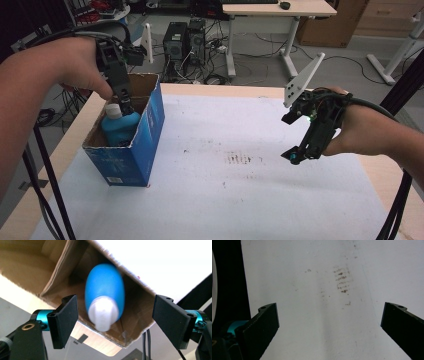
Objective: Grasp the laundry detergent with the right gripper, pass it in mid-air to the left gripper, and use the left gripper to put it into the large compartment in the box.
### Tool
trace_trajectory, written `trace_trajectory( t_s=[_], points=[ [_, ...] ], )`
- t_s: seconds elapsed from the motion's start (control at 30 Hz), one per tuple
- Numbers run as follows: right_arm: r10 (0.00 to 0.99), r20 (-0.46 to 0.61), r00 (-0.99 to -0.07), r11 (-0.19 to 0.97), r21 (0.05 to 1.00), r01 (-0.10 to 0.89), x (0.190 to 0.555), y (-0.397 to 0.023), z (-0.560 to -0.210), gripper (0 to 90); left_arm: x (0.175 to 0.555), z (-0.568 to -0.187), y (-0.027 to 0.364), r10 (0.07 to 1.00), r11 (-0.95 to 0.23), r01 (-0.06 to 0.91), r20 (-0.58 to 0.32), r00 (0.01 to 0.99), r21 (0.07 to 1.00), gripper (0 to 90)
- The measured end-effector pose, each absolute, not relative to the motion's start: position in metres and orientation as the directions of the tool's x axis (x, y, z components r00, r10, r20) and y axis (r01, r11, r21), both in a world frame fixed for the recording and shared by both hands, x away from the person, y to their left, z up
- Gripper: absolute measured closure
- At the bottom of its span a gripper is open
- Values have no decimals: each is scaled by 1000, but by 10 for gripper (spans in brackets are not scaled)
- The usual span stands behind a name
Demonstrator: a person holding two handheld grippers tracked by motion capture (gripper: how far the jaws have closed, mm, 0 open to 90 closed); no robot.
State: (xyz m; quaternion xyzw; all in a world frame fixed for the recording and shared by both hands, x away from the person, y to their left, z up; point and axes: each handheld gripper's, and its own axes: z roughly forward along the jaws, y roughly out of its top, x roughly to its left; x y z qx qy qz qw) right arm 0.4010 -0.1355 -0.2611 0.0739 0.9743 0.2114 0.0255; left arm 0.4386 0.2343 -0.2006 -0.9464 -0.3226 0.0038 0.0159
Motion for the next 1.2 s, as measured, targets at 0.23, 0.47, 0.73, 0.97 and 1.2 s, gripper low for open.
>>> trace_trajectory(
  t_s=[0.23, 0.47, 0.73, 0.97, 1.2],
  points=[
    [149, -2, -989, 933, 331, 140, 410, -138, -260, 6, 432, -193, 204, 516, -856, 516, -36, 856, -19, 183],
    [137, 6, -991, 960, 247, 135, 417, -139, -264, 6, 429, -196, 175, 417, -909, 417, -72, 906, -21, 164],
    [131, 10, -991, 977, 170, 131, 421, -140, -268, 6, 430, -204, 157, 339, -941, 338, -83, 937, -28, 108],
    [127, 19, -992, 981, 144, 129, 421, -141, -270, 6, 434, -209, 147, 310, -951, 307, -101, 945, -43, 72],
    [127, 39, -991, 986, 102, 131, 422, -144, -275, 6, 437, -210, 134, 272, -962, 270, -112, 956, -37, 49]
  ],
)
